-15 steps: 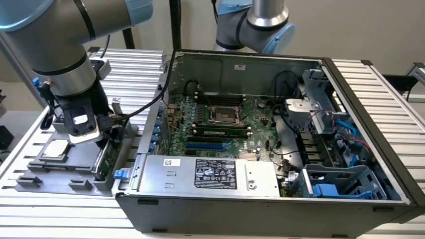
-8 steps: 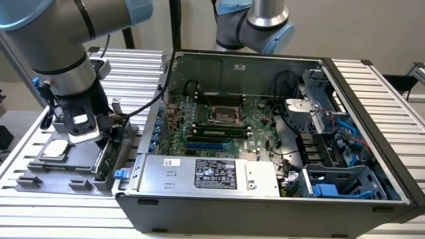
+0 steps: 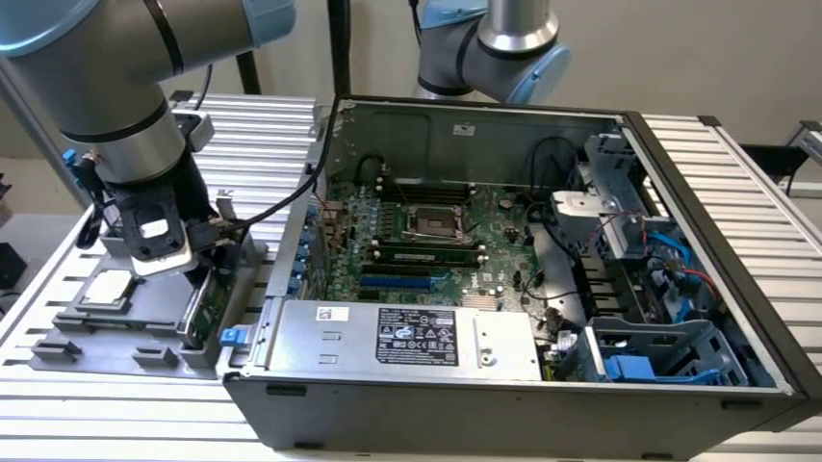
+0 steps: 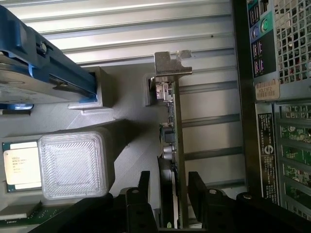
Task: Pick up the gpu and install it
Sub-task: 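Pick up the gpu and move the gpu toward the slot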
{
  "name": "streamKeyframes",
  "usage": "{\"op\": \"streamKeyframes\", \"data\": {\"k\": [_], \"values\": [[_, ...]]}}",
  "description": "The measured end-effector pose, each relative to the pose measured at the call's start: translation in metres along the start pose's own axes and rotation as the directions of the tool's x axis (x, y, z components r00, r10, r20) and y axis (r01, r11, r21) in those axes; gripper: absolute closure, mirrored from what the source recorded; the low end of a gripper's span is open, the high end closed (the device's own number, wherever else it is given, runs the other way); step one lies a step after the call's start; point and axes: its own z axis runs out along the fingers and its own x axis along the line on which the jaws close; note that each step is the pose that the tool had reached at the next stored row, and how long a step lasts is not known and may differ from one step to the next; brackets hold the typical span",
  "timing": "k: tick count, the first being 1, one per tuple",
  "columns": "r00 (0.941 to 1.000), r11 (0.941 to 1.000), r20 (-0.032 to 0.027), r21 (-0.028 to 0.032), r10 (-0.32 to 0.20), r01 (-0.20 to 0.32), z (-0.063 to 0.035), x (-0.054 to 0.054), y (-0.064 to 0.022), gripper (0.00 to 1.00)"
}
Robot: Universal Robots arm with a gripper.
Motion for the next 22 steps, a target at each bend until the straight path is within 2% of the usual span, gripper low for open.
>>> {"op": "streamKeyframes", "data": {"k": [2,3,8,9,16,22], "values": [[1.0000,1.0000,0.0003,0.0011,0.000,0.000,0.0001,0.0000,0.0000,0.57],[1.0000,1.0000,0.0003,0.0017,0.000,0.000,0.0000,0.0000,0.0000,0.64],[1.0000,1.0000,0.0003,0.0026,0.000,0.000,0.0000,0.0000,0.0000,0.67],[1.0000,1.0000,0.0004,0.0026,0.000,0.000,0.0000,0.0000,0.0000,0.73],[1.0000,1.0000,0.0003,0.0026,-0.003,0.003,0.0000,0.0000,0.0000,0.73],[0.9964,0.9964,-0.0023,-0.0006,-0.084,0.084,0.0000,0.0000,0.0000,0.73]]}}
